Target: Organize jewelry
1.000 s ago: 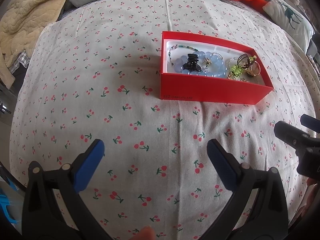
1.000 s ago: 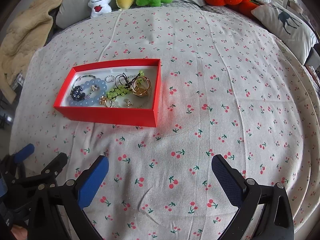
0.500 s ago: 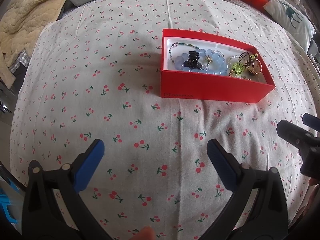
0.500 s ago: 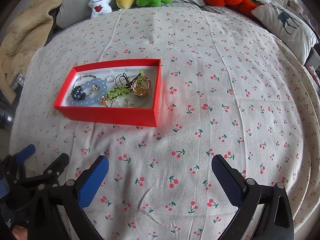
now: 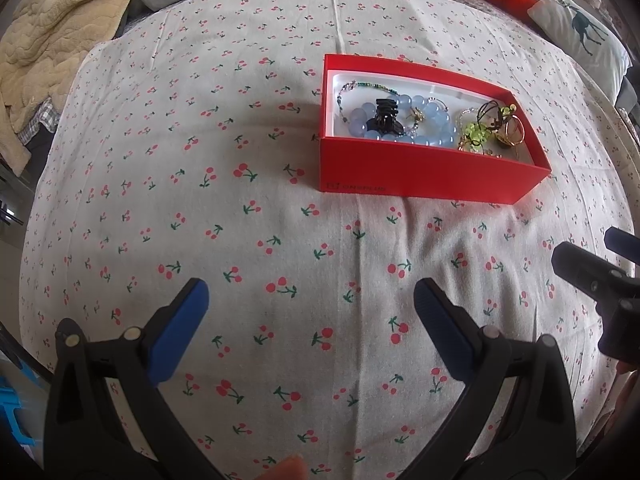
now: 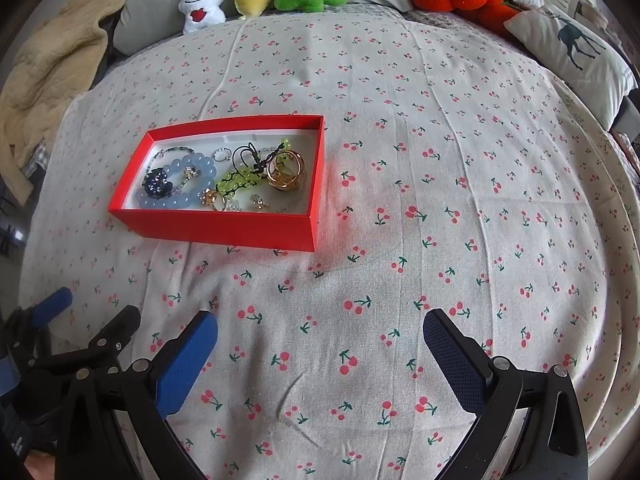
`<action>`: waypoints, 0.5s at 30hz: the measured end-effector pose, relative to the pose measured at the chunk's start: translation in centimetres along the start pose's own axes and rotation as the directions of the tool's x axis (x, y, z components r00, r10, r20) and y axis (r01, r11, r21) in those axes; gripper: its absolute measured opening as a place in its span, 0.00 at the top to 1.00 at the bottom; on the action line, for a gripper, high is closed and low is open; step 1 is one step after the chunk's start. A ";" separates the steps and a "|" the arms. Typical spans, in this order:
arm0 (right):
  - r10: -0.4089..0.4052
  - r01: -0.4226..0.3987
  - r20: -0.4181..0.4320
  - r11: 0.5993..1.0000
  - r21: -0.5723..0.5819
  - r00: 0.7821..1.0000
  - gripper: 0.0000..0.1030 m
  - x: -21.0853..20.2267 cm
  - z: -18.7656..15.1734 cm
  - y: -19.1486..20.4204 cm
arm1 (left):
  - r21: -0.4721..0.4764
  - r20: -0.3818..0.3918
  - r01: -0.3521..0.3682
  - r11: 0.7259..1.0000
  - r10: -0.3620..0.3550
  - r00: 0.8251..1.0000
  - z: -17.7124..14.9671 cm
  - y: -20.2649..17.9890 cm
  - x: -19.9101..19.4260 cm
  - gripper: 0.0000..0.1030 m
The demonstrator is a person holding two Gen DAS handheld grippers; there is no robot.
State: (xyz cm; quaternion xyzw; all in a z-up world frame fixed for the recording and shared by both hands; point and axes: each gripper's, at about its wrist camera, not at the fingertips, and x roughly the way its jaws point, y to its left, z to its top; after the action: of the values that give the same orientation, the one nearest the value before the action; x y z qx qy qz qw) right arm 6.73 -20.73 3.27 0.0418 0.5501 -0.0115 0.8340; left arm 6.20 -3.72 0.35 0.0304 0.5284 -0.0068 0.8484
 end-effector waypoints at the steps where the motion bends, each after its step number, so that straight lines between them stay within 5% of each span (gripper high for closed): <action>1: 0.000 0.000 0.000 1.000 -0.001 1.000 0.00 0.0 0.0 0.0 | 0.001 0.000 0.001 1.000 -0.001 1.000 0.0 0.0 0.0 0.01; 15: -0.010 0.010 0.009 1.000 -0.012 1.000 0.00 -0.1 -0.2 0.1 | 0.005 0.009 0.012 1.000 -0.012 1.000 0.0 -0.2 -0.4 0.01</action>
State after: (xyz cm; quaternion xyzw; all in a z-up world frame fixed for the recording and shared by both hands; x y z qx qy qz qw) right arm 6.55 -20.65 3.28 0.0339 0.5468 -0.0126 0.8365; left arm 6.06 -3.89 0.70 0.0289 0.5247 -0.0134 0.8507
